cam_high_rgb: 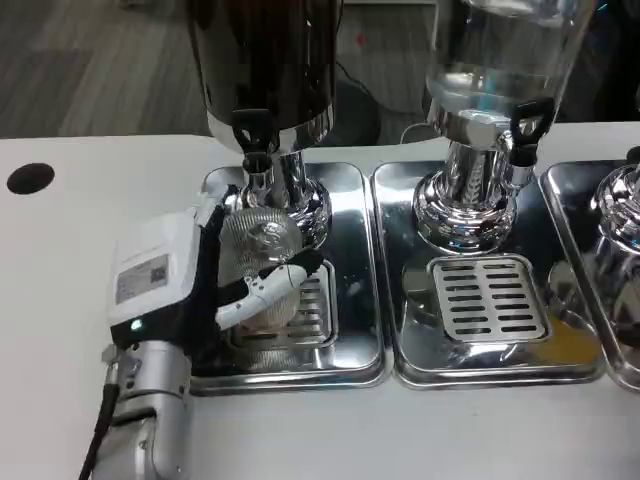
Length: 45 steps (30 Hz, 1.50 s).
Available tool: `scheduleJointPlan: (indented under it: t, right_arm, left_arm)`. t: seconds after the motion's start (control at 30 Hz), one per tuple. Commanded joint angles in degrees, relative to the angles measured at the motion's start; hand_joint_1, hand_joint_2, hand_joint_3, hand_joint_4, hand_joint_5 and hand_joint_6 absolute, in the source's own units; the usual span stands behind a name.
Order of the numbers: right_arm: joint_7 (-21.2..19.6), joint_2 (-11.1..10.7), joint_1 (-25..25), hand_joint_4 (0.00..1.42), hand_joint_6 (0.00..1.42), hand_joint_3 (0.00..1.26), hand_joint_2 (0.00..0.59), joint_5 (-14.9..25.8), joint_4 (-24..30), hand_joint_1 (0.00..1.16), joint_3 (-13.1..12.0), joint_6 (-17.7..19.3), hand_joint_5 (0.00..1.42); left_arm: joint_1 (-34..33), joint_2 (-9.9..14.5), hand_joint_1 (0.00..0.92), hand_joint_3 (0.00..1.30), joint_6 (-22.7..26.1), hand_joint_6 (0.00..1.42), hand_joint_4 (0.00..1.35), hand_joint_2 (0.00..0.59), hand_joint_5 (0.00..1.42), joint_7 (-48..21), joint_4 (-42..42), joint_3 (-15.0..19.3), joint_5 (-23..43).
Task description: Grasp the cup under the faucet to collect the drink, then remove the cup.
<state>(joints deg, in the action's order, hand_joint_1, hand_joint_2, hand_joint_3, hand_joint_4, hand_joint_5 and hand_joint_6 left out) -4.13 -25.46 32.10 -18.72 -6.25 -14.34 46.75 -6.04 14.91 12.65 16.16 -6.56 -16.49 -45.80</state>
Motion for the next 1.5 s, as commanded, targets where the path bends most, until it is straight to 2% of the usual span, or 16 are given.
scheduleJointPlan:
  t: [0.03,0.37,0.57,1.03,1.5]
  right_arm:
    - [0.34,-0.02,-0.17,0.07,0.00,0.22,0.586,0.23,-0.09,0.38,0.11,0.47,0.05]
    - [0.49,0.22,-1.05,0.06,0.00,0.22,0.586,-0.32,-0.32,0.38,1.11,0.03,0.05]
    - [0.69,0.15,-1.52,0.06,0.00,0.22,0.586,-0.51,0.04,0.38,1.63,-0.29,0.05]
    - [0.43,0.01,-0.70,0.06,0.00,0.22,0.586,0.23,-0.64,0.39,0.91,0.53,0.05]
    - [0.42,0.09,-0.74,0.06,0.00,0.20,0.586,0.81,-1.64,0.40,0.60,1.37,0.05]
  left_arm:
    - [2.57,1.26,0.000,0.17,-1.88,0.67,0.09,0.001,0.40,0.64,4.12,1.07,0.61]
    - [8.58,3.26,0.000,0.21,-6.21,0.72,0.12,0.029,0.50,-1.33,19.35,5.34,2.49]
    - [9.41,3.01,0.000,0.27,-7.47,0.77,0.19,0.030,0.58,-3.68,25.42,7.71,3.91]
    - [4.90,0.41,0.000,0.29,-6.56,0.80,0.22,0.031,0.63,-7.65,25.87,6.98,4.12]
    - [5.67,-1.03,0.000,0.30,-6.71,0.81,0.24,0.029,0.65,-8.59,27.17,6.67,4.11]
